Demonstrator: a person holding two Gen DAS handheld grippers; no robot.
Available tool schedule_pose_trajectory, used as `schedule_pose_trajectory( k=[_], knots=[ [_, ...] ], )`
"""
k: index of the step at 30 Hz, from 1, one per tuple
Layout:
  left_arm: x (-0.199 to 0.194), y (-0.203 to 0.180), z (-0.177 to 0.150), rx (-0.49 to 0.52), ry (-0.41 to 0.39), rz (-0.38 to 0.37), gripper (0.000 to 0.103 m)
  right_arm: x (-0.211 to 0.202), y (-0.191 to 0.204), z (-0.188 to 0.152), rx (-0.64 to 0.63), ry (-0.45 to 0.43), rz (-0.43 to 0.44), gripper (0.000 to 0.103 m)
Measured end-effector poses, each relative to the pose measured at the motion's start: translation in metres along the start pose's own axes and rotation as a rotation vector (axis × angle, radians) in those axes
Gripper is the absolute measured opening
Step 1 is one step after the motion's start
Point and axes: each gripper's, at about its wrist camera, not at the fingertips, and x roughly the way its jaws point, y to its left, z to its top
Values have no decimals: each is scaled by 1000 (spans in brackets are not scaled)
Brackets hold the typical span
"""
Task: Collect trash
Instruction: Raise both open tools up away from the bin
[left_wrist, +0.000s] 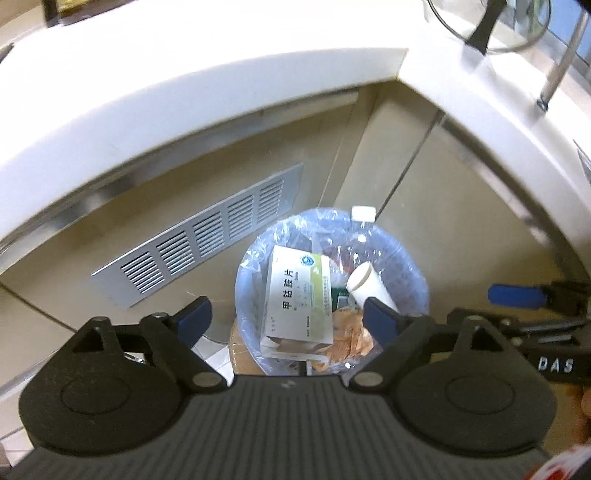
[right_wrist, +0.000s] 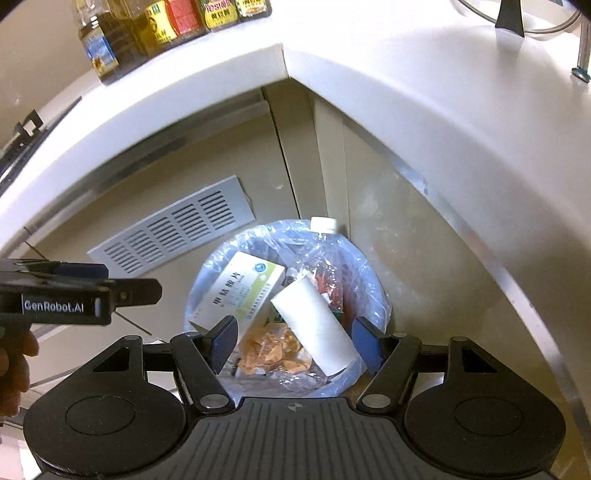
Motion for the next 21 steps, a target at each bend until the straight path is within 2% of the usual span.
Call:
schedule_pose_trajectory(
  k=[5,11,14,18,21],
  knots=[
    [-21,-3,-1,-36,-34,43,102,-15,3,3,-41,-13,6,76],
    [-43,9,-11,-119,-58,80,102,-26,9,0,-94,-32,40,77],
    [-53,15,-15,-145,-73,71,102,-32,11,-2,-103,-45,43,78],
    [-62,16,-17,-61,-74,30,102,-49,16,-7,-62,-84,8,80],
    [-75,17,-18,19,-107,-14,102,-62,21,-14,1,-123,-38,84]
  ],
)
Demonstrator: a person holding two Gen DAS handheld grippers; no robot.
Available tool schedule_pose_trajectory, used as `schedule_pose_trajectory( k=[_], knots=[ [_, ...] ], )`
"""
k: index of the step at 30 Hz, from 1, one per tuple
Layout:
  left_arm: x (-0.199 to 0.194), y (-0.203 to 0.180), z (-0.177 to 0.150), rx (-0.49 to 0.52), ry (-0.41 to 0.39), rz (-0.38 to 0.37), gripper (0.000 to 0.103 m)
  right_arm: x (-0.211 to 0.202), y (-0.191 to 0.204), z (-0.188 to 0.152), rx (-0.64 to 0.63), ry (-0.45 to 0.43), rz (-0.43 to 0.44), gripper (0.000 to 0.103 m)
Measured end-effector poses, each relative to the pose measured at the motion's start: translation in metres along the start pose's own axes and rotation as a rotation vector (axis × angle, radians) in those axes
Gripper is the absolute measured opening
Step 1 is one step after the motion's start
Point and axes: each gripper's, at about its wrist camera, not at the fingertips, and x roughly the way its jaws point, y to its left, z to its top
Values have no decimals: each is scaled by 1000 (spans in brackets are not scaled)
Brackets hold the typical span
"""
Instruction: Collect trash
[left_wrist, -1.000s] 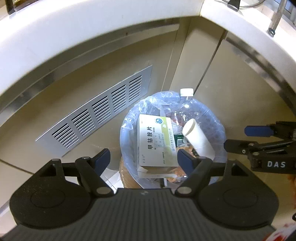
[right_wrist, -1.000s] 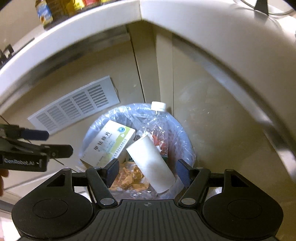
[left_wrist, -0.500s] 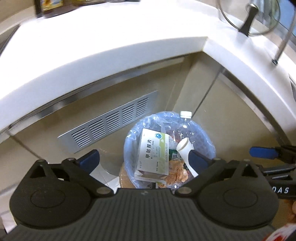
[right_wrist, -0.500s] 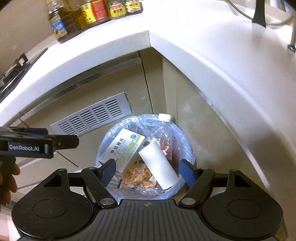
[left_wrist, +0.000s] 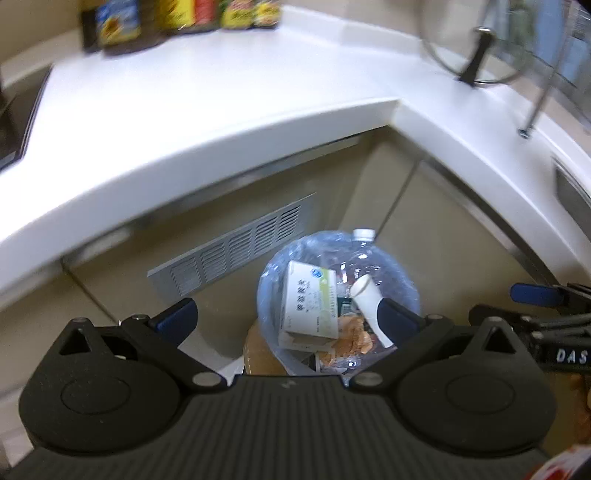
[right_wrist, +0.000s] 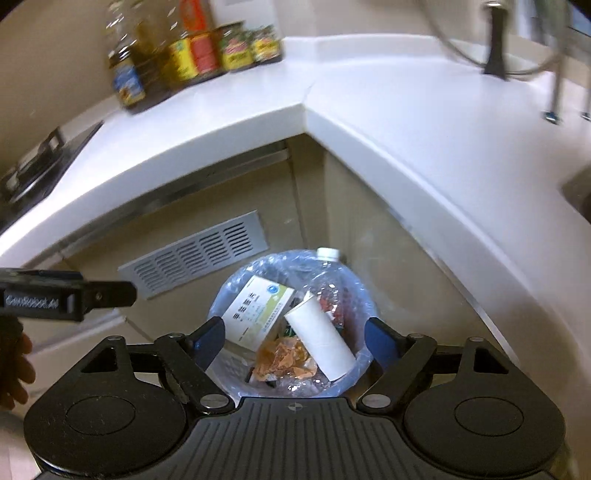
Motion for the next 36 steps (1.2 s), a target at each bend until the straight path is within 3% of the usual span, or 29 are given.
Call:
schedule_pose_trajectory(
  k=[7,11,17,25,36],
  knots=[
    [-34,10,-3,185,-30,-158,102,-42,37,-23,184,-102,-173,85],
    [-54,25,-12,215,-48,-192,102,-69,73,-38,243,-152,-241,86],
    [-77,39,-25,242,-24,-215,102,-100,111,-58,280,-147,-296,87],
    [-107,35,-32,225,-58,-221,102,-125,125,-62,269,-166,-317,87],
    [-143,23,-29,173,-115,-148,102,-156,125,-52,198,-212,-257,87]
  ],
)
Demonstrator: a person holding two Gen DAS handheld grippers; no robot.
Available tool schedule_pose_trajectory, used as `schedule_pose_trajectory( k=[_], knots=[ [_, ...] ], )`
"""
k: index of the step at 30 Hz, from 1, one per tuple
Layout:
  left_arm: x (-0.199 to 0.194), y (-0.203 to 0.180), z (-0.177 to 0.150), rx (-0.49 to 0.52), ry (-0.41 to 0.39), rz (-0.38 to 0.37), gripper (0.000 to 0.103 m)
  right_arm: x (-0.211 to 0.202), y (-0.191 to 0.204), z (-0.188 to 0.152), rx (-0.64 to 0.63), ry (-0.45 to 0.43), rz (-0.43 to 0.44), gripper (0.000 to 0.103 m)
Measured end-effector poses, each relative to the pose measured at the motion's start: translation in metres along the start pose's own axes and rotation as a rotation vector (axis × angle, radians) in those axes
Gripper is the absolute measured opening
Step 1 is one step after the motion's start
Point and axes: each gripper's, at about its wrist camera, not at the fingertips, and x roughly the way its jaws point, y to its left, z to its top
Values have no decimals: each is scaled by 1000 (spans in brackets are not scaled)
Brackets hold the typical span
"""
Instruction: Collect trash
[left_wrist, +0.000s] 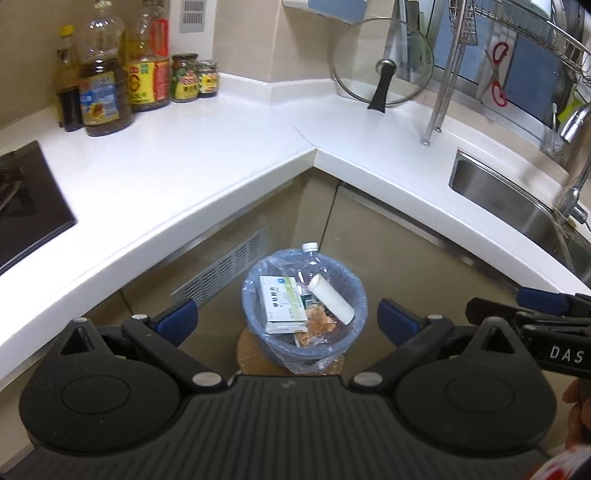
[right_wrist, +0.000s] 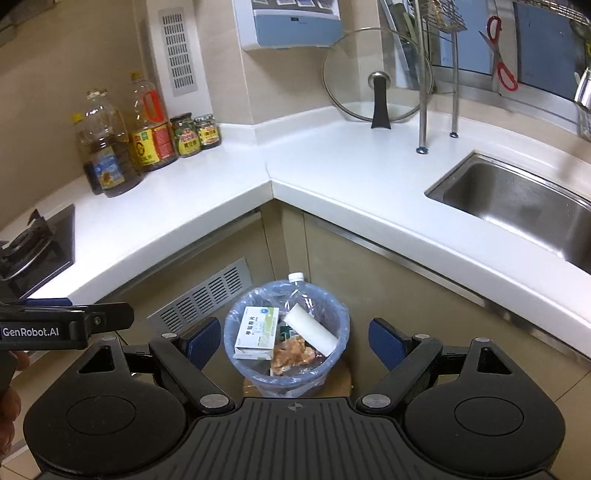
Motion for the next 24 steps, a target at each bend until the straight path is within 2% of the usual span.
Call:
schedule_pose_trajectory(
  k=[7,13,24],
  knots=[
    [-11,3,0,41,8,-26,102,-11,6,-3,22,-2,-15,87],
    [-21,11,1,58,-10,13,102,-18,18,-4,30,0,-42,87],
    [-20,12,-2,53,1,-1,102,-23,23,-4,26,-9,-63,87]
  ],
)
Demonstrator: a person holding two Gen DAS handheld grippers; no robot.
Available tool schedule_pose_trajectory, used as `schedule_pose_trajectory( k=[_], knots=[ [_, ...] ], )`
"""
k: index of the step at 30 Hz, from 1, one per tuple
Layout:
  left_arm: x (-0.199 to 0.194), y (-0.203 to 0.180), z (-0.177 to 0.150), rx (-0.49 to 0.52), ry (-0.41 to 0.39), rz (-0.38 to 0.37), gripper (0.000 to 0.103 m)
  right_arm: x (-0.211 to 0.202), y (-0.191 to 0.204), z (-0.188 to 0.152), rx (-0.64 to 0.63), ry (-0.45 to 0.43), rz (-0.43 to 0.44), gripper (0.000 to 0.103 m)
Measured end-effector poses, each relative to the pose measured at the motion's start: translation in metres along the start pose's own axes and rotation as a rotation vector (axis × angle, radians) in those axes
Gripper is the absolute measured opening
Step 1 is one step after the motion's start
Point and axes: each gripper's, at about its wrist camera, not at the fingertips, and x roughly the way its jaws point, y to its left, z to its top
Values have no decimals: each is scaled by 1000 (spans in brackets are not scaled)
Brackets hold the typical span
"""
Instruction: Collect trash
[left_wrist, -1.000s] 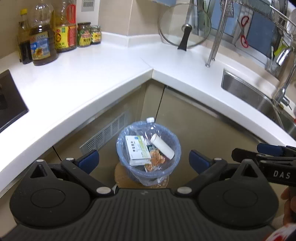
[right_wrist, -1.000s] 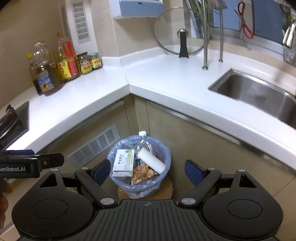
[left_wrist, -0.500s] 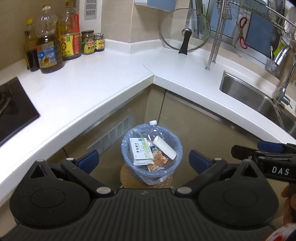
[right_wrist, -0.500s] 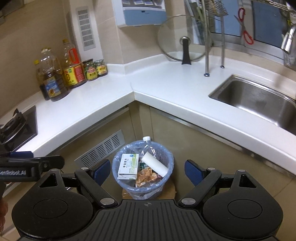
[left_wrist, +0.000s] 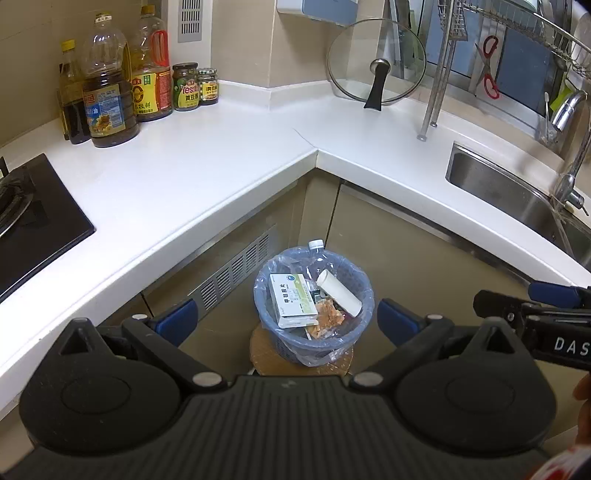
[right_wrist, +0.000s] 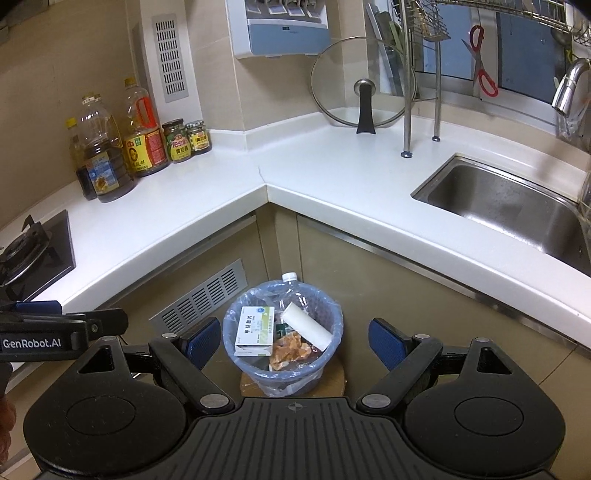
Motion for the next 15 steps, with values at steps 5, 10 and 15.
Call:
schedule_pose_trajectory(
  k=[5,10,15],
  knots=[
    [4,-4,0,8,1,0,102,1,-2,0,1,4,-4,87],
    [5,-3,0,15,-1,-2,102,2,-3,0,0,5,-9,87],
    [6,-1,0,21,4,-3,102,3,-2,1,3,4,-6,87]
  ],
)
